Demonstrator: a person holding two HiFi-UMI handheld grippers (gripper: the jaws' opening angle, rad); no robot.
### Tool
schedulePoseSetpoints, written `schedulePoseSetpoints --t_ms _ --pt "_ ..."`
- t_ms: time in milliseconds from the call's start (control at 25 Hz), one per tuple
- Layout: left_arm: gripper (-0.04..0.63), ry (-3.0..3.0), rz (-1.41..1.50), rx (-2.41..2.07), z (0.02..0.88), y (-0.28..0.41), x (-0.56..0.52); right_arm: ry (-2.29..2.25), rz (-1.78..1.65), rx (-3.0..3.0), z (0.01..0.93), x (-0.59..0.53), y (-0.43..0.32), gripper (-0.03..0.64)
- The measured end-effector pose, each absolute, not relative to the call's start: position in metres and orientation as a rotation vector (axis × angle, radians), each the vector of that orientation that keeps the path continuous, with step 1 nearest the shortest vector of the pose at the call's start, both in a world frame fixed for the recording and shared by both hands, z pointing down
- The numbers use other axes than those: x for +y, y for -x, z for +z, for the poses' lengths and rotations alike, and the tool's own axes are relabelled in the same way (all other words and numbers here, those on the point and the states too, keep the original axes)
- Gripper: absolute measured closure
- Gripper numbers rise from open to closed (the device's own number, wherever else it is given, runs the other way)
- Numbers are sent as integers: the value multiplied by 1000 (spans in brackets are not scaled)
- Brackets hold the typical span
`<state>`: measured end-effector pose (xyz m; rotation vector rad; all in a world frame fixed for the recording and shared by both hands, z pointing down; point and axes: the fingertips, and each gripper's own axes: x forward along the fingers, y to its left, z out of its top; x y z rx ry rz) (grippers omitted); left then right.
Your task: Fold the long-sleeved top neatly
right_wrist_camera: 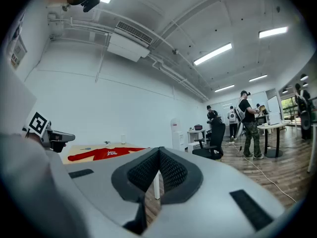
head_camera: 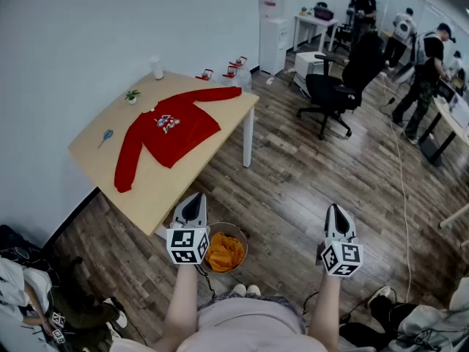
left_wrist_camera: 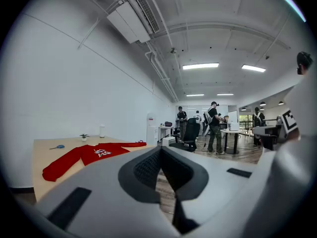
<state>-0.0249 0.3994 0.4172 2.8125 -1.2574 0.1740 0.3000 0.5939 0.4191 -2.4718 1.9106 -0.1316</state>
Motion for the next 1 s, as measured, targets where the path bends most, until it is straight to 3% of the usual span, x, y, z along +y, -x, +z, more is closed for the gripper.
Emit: schedulePoseSetpoints --t_ms 1000 --pt "592 -2767 154 -1226 427 29 396 2392 -143 1945 418 577 -286 607"
